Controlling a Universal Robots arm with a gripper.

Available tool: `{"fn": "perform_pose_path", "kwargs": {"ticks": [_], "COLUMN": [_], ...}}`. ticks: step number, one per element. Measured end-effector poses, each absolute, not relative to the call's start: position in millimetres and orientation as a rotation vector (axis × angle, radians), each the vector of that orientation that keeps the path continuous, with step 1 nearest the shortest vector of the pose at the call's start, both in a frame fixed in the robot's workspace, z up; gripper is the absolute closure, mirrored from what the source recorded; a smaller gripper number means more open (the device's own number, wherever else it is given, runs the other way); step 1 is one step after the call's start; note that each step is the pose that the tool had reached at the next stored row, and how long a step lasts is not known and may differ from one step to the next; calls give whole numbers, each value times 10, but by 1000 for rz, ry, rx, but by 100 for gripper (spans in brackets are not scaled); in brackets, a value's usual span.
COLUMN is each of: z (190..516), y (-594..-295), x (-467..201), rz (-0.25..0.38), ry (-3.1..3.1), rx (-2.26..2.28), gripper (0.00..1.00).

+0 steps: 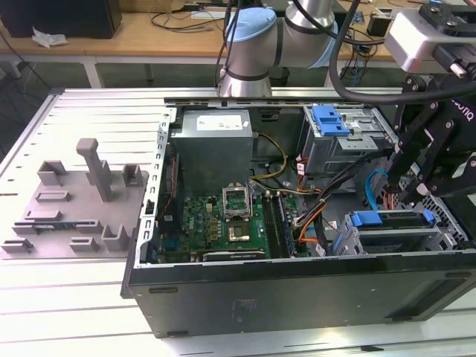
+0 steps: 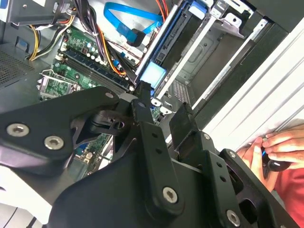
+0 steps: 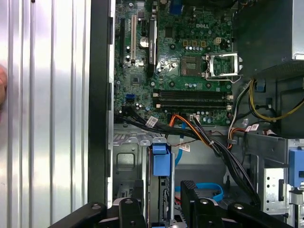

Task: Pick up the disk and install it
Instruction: 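Insert the disk into the insertion slot, then insert the first disk wire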

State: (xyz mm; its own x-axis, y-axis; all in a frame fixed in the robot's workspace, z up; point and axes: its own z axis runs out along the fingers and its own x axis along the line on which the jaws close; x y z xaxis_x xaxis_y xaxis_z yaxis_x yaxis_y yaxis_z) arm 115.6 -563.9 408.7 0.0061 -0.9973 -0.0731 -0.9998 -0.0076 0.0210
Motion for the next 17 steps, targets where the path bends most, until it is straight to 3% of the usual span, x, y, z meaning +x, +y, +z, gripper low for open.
{"fn": "perform_pose_path", "kwargs": {"ticks": [15,17], "z": [4085,4086], "y": [-5620,-5601], "x": [1156,1156], "rz": [100,73], "ry": [2188,2202], "rx": [-2203,-2216], "gripper": [56,56]}}
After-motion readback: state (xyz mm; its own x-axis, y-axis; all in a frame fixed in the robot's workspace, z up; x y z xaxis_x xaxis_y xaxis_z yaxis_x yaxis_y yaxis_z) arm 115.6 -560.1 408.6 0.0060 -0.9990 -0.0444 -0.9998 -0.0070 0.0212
